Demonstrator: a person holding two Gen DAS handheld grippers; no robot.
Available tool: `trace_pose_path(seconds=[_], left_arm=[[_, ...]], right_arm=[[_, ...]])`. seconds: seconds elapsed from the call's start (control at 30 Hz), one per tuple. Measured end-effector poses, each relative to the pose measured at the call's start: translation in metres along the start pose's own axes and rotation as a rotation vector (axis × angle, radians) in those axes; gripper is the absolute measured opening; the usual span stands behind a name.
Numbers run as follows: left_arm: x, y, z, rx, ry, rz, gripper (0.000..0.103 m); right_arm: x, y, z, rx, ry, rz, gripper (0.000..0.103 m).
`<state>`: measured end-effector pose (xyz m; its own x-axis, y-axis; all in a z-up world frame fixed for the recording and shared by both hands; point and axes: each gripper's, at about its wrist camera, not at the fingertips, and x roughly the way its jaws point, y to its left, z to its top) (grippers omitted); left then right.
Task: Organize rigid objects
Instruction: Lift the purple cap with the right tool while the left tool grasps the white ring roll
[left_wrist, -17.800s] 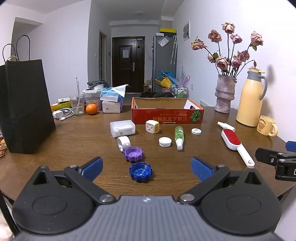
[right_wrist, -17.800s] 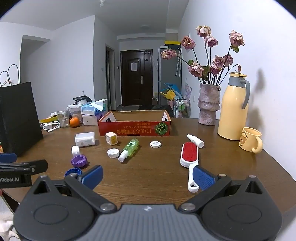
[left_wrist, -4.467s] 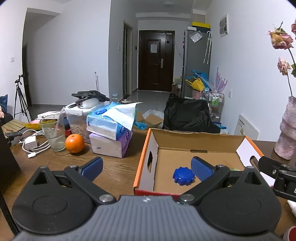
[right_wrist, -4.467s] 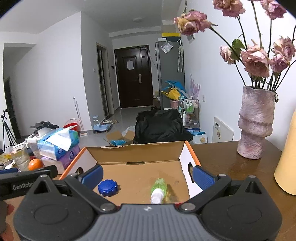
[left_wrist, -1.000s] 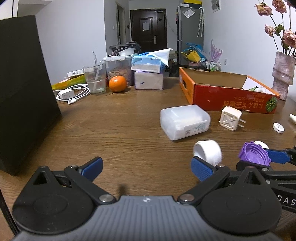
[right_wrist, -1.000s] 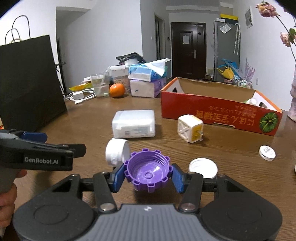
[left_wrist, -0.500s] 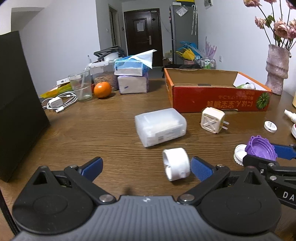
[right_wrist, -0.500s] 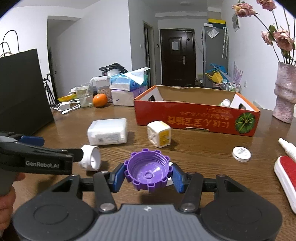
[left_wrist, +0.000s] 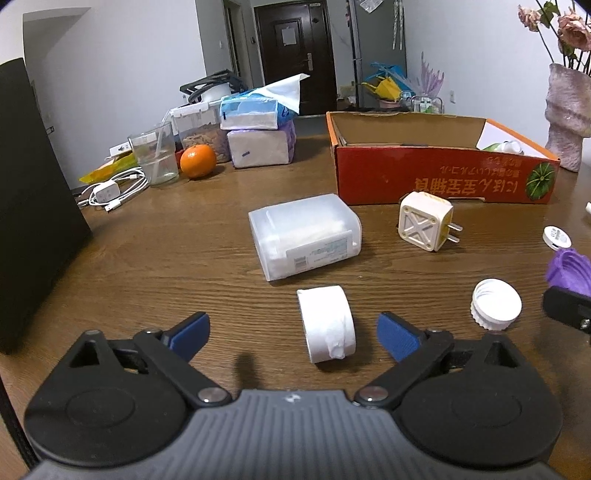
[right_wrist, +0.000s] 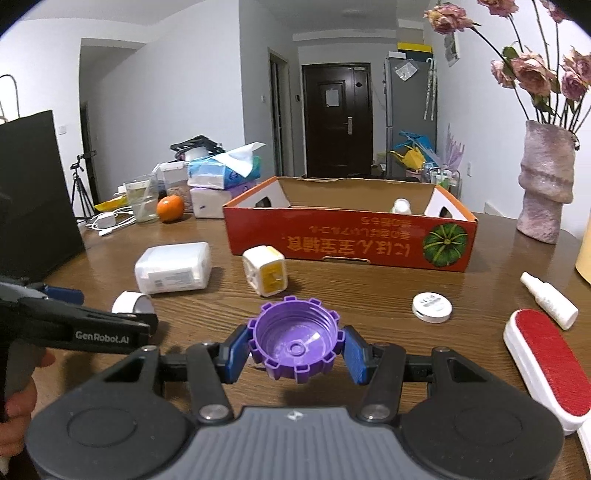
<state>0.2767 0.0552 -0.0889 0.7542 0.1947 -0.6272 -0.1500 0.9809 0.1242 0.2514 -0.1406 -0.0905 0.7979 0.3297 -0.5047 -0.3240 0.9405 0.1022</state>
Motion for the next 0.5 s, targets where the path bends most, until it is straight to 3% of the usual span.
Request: trace_pose_path(seconds=[0.3,0.4,0.47,0.5], left_arm=[[-0.0003,0.0067,-0.0013,-0.025,-0.005,-0.056,0.068],[-0.0017,0.0081,-0.002,-0.028,-0.004,-0.093,0.049],[-0.0013,0.0087,-0.0023,-0.031,0.002,-0.12,0.028],[-0.001,0.0093,-0.0025,-0.033,0.006,-0.137,0.025]], right_arm=[[-0.0015,0.0024,-0.0022,-0.008,-0.01,-0.002,0.053],[-0.0009,0.0036,-0.0031,-0.014,-0.01,-0.009,0.053],[-0.0013,0.005,-0.0035,-0.021,-0.014,-0.013,0.053],[-0.0011,0.0059,-0.0034,-0.023,-0.015,-0.016,0.053]])
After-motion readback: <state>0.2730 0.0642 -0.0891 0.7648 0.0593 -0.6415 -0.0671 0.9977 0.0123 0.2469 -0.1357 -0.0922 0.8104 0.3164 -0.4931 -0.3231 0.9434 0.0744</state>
